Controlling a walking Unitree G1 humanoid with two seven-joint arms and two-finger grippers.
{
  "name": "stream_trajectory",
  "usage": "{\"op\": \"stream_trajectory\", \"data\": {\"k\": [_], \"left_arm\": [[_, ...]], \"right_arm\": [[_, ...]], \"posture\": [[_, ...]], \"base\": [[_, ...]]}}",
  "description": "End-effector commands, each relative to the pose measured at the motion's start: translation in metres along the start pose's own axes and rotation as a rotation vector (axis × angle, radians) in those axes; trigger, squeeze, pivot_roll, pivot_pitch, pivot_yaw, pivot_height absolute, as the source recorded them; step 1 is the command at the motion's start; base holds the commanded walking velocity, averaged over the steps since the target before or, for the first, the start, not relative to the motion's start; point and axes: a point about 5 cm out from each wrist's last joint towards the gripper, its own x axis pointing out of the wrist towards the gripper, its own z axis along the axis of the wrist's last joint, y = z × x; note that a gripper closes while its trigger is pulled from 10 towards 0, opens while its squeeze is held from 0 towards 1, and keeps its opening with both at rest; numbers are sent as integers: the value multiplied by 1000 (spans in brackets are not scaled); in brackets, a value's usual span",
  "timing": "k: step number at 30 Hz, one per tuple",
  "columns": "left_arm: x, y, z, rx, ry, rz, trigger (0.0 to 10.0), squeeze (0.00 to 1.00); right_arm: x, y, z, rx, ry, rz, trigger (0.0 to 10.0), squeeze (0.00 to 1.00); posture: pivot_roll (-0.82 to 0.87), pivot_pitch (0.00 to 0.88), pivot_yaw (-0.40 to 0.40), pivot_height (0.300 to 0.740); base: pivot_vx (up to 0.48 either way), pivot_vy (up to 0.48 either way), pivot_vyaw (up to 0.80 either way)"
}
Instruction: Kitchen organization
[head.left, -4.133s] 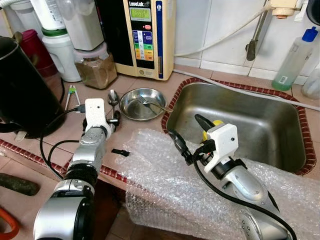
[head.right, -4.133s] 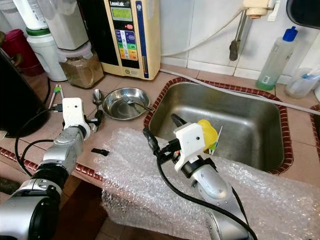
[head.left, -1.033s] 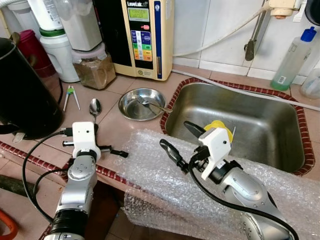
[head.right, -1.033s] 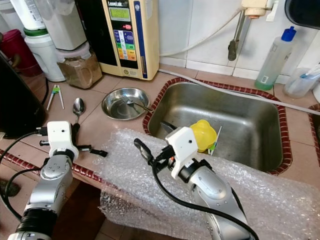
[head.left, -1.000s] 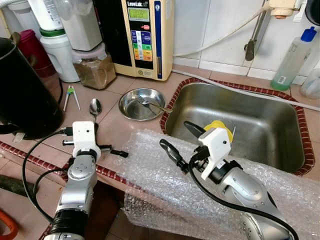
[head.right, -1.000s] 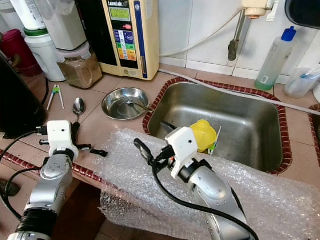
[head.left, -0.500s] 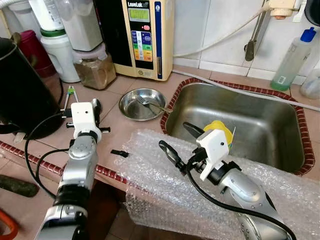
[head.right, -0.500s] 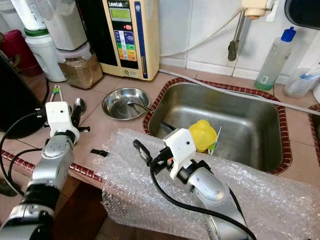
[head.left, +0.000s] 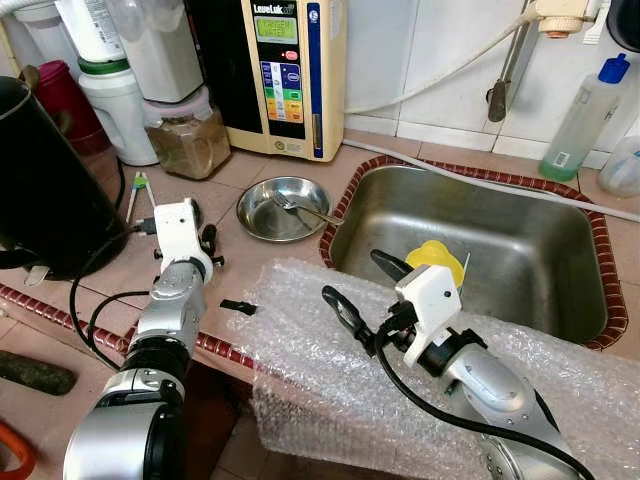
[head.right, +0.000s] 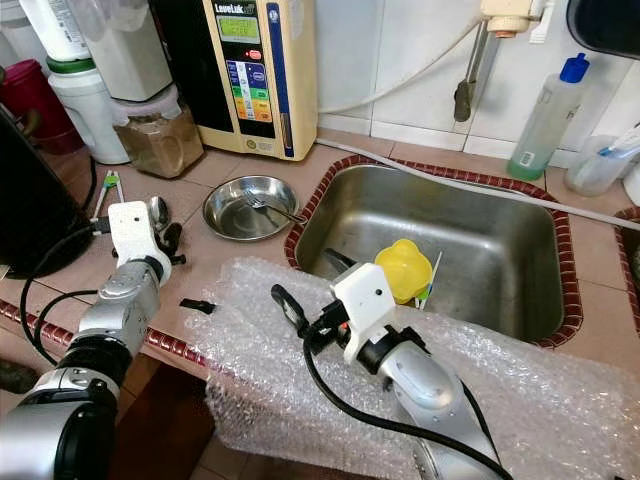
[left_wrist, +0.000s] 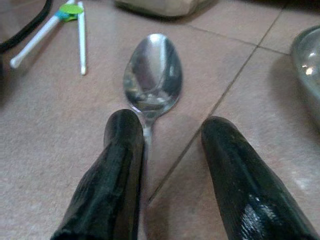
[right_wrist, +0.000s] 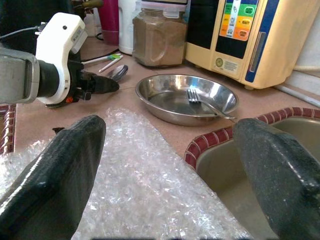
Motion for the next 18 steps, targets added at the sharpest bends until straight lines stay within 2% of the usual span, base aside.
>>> {"op": "stream_trajectory", "data": {"k": [1, 7, 9, 12, 16, 18], "left_arm": [[3, 5, 10, -9, -24, 17, 10000, 1000], [4, 11, 13, -40, -34, 43, 10000, 1000], [5, 11, 11, -56, -13, 39, 10000, 1000], [5, 8, 2, -120, 73, 12, 10000, 1000], [5, 5, -4, -138, 129, -21, 10000, 1000], [5, 3, -6, -117, 156, -39, 10000, 1000]], "right_arm": [[-1, 2, 4, -9, -13, 2, 10000, 0], [-2, 2, 4, -11, -10, 0, 10000, 0], [-2, 1, 4, -12, -11, 1, 10000, 0], [-1, 1, 5, -14, -10, 4, 10000, 0], [-2, 2, 5, -18, -9, 5, 10000, 0], [-2, 2, 5, -19, -8, 4, 10000, 0]], "posture": [[-81, 65, 98, 740], [-82, 65, 96, 740], [-82, 65, 96, 740], [-82, 65, 96, 740], [-82, 66, 92, 740], [-82, 66, 92, 740]], "base": [[0, 0, 0], [0, 0, 0], [0, 0, 0], [0, 0, 0], [0, 0, 0], [0, 0, 0]]}}
